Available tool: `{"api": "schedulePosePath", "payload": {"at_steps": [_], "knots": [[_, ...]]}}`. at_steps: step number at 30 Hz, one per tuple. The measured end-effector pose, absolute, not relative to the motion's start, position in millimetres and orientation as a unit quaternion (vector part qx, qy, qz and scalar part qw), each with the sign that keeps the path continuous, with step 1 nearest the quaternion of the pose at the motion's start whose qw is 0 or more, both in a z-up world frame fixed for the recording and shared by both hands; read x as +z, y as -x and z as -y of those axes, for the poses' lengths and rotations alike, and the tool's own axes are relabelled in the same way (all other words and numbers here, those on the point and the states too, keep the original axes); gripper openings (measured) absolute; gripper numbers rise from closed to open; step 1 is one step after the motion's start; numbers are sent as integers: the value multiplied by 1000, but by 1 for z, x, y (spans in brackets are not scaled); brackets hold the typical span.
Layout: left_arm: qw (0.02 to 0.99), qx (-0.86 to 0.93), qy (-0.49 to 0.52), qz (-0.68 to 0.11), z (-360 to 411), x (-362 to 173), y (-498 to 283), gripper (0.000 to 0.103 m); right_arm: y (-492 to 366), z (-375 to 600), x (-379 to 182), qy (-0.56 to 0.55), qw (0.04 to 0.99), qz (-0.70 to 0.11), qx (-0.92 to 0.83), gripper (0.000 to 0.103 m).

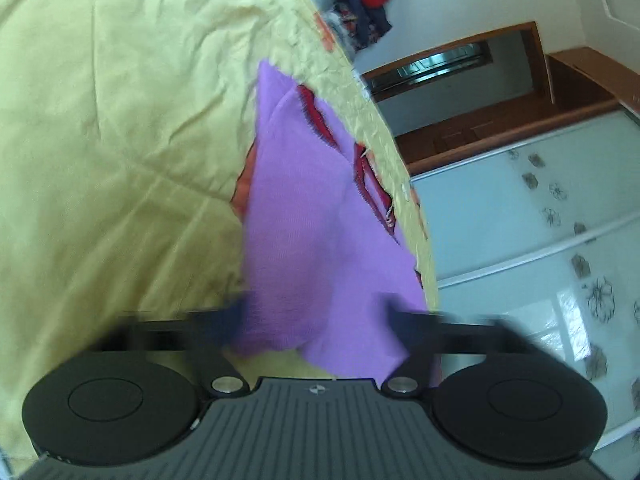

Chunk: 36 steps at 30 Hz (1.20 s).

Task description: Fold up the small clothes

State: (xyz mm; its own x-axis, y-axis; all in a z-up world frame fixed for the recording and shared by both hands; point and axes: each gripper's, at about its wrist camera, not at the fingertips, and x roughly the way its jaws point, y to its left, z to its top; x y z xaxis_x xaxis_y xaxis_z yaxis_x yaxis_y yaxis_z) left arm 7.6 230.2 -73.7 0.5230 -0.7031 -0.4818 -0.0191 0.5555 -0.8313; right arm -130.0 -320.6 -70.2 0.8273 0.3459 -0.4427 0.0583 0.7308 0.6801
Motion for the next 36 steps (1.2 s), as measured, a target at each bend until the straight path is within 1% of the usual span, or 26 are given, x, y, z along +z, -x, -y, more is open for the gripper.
{"api": "schedulePosePath", "payload": {"at_steps": [1,2,3,6,9,11,12,13,14,16,17,18,19,20,21,22,23,25,27,28,29,30,31,33,35,36], "knots": [[768,-209,394,-460,-225,-78,-9,16,125,319,-72,-362,884,-282,88,80],[782,-216,369,-454,-221,-74,-7,16,116,316,-75,-370,874,-299,96,7],[803,-221,323,-450,-215,-65,-8,16,111,315,-79,-384,865,-307,96,11],[851,-229,193,-432,-196,-30,-2,16,109,310,-74,-380,870,-298,102,11],[881,-245,70,-398,-179,9,12,14,115,316,-54,-380,879,-266,106,11],[892,-251,-7,-375,-168,29,26,8,121,321,-38,-375,885,-251,112,10],[895,-251,-54,-366,-162,35,34,8,124,321,-31,-363,891,-249,111,10],[896,-242,-96,-358,-159,35,43,7,128,322,-26,-348,897,-251,103,10],[894,-234,-114,-363,-161,32,48,7,131,324,-26,-338,900,-257,98,9],[885,-227,-115,-390,-174,15,52,7,136,325,-32,-295,906,-292,78,10],[883,-216,-96,-405,-184,6,51,10,137,326,-37,-271,907,-318,56,13],[880,-219,-44,-419,-198,-1,51,12,143,326,-39,-251,911,-326,34,15],[872,-236,28,-429,-213,-7,52,12,149,323,-37,-227,919,-322,26,25],[859,-253,99,-434,-225,-16,52,16,154,318,-31,-199,928,-314,22,45],[849,-261,156,-433,-231,-24,52,21,158,310,-25,-168,938,-303,20,57],[843,-263,197,-426,-234,-30,52,34,160,298,-18,-139,947,-289,25,79],[835,-268,237,-418,-234,-36,52,48,159,285,-13,-111,953,-279,34,90],[814,-261,330,-401,-235,-51,48,59,153,256,-6,-53,958,-277,55,91],[790,-243,413,-383,-237,-67,43,62,144,236,-7,-23,959,-277,61,91],[779,-225,451,-372,-241,-74,43,64,140,231,-8,-24,958,-279,66,91],[759,-212,501,-359,-247,-83,45,69,136,228,-9,-30,957,-281,72,91],[728,-205,556,-345,-252,-95,48,72,133,228,-11,-36,955,-283,75,91],[705,-198,598,-326,-255,-104,49,72,131,229,-13,-41,955,-285,75,91],[666,-178,665,-289,-261,-114,52,78,129,233,-18,-49,954,-288,70,91],[612,-190,716,-276,-257,-121,49,97,127,237,-22,-61,950,-298,68,91],[587,-187,739,-275,-254,-122,50,102,128,239,-24,-66,949,-301,67,91]]}}
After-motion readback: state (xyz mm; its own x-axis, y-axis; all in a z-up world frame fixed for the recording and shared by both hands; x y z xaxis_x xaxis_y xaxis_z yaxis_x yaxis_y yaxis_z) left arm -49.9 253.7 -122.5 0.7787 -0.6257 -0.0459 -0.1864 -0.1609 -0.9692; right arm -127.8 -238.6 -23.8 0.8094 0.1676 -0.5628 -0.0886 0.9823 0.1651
